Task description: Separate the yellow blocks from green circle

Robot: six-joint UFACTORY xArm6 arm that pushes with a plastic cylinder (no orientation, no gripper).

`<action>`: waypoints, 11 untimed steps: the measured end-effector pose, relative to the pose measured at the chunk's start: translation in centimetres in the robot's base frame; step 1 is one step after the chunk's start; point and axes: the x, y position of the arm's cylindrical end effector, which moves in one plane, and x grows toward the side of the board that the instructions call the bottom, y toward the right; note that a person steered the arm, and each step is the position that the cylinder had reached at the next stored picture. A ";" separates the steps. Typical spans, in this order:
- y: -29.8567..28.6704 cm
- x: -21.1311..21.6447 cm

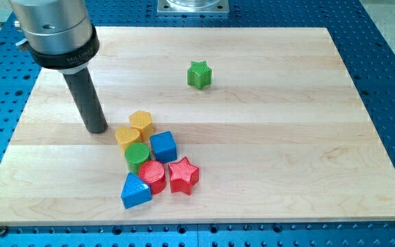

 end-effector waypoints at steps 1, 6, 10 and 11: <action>0.0 0.0; -1.3 3.8; 1.3 7.2; 5.1 2.3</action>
